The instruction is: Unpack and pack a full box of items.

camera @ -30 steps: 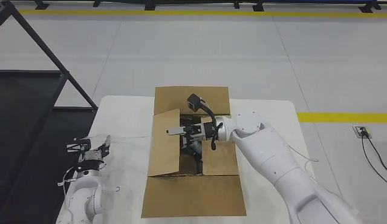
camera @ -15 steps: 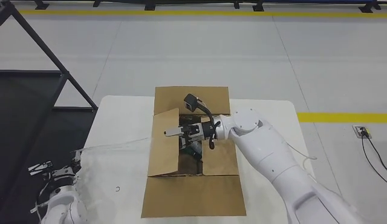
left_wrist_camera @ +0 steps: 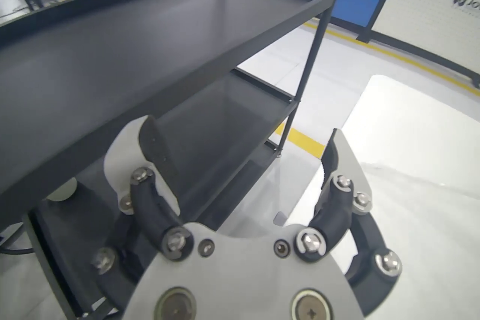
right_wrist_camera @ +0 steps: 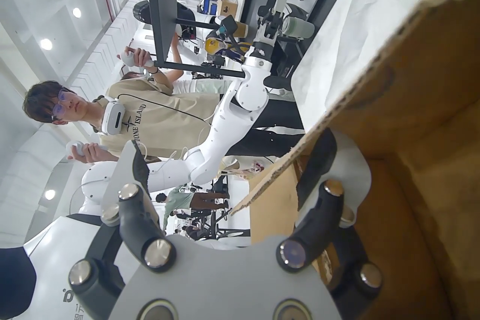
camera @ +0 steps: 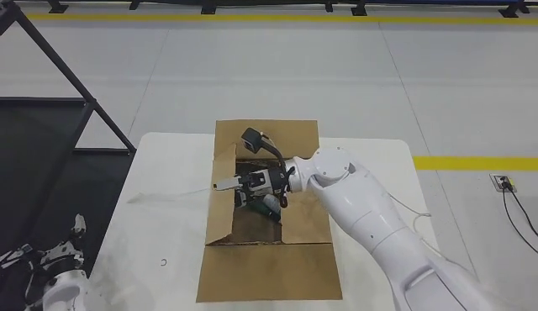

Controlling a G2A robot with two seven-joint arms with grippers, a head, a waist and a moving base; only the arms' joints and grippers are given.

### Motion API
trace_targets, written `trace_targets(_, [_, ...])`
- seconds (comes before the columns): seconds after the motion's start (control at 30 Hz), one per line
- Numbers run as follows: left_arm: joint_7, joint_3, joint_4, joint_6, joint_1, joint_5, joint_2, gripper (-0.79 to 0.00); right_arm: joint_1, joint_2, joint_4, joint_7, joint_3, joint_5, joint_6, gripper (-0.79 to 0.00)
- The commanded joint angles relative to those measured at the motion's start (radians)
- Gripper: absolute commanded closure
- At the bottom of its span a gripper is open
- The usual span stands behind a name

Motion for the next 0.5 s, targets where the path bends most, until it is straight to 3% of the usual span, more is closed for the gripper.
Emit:
trace_targets(0.0, [0.02,0.015,-0.067,-0.035,0.026,-0.001,-0.003,-0.785,0.003,-0.006,-0.022,-0.002,-0.005,-0.001,0.01,-0.785])
trace_targets(0.23, [0.074,0.105,-0.277,-0.183,0.113,0.168,-0.004,-0.785,0.002,-0.022,-0.087,-0.005,-0.001,0.022,-0.012,-0.785])
trace_targets(0.47, [0.124,0.149,-0.396,-0.316,0.181,0.313,0.001,-0.785,-0.008,-0.05,-0.072,-0.04,-0.018,0.038,-0.045,-0.785])
